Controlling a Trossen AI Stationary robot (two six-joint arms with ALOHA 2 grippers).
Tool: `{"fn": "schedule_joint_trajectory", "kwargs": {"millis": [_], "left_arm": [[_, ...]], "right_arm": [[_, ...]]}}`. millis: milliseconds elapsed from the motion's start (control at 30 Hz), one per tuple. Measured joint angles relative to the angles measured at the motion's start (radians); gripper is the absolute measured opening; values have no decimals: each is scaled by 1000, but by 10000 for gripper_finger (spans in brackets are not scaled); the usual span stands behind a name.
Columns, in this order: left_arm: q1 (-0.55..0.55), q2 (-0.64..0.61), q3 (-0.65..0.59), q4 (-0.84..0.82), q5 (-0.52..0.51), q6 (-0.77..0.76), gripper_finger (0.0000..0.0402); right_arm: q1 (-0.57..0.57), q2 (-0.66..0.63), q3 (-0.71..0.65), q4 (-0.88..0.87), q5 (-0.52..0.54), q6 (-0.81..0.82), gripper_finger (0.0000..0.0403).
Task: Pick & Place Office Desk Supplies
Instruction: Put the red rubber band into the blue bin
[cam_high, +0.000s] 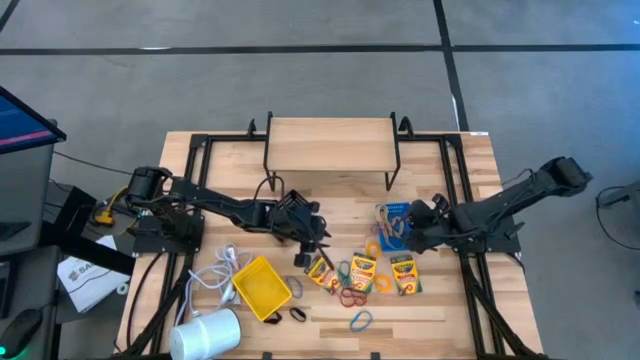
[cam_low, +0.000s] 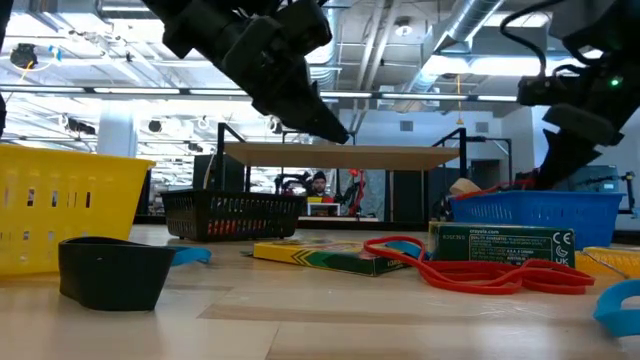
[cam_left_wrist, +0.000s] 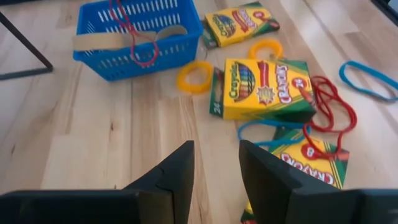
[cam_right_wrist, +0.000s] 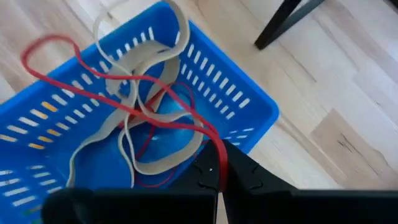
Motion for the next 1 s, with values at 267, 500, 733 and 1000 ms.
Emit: {"fn": "schedule_joint_trajectory", "kwargs": {"millis": [267,500,733,1000], "left_arm": [[0,12,-1,60,0,0,122],[0,12,0,57,0,0,122],[0,13,0,54,21,0,122],[0,54,-16,117,60,-19,122]], "right_arm": [[15,24,0,9,-31,-34,23],[40,24,0,6,-31,-48,104],[51,24,0,6,-32,-76,169],[75,24,0,44,-66,-99,207]]}}
